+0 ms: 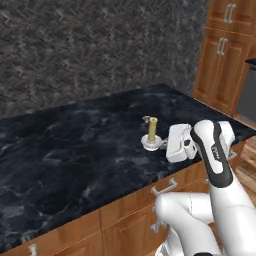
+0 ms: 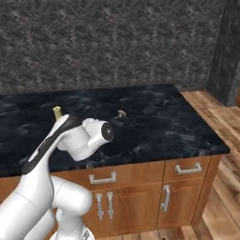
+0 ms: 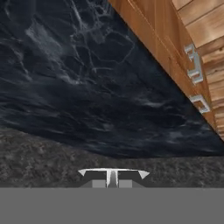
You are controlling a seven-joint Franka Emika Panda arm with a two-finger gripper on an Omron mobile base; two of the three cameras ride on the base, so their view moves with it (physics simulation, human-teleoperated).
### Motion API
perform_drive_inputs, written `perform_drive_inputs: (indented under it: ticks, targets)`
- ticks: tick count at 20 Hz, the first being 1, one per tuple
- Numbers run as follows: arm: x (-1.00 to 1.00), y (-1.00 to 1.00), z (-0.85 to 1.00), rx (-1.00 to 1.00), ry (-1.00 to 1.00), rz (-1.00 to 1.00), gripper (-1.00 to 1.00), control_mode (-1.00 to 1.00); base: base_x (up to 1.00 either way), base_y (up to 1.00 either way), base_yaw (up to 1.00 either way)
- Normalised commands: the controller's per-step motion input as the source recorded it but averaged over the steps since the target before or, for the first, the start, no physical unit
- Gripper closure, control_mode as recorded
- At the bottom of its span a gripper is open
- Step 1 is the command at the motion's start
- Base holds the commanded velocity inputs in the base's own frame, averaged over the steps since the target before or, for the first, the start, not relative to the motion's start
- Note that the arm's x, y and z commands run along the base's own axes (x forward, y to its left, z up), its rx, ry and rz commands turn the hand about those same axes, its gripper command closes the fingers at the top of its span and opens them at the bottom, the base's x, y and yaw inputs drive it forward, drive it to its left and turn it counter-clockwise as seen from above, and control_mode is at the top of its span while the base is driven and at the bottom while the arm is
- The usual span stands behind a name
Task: Pick the candle and jar from the dining table and place them in the open cabinet. Close the cabinet after placing the objects.
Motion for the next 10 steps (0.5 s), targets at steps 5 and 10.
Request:
perform_drive_inputs:
  ticks: [5,10]
  targets:
    - [0.0,0.0,0.0,0.0,0.0,0.0,1.0,1.0,0.0,0.0,-0.65]
    - [0.0,0.0,0.0,0.0,0.0,0.0,1.0,1.0,0.01,0.01,-0.69]
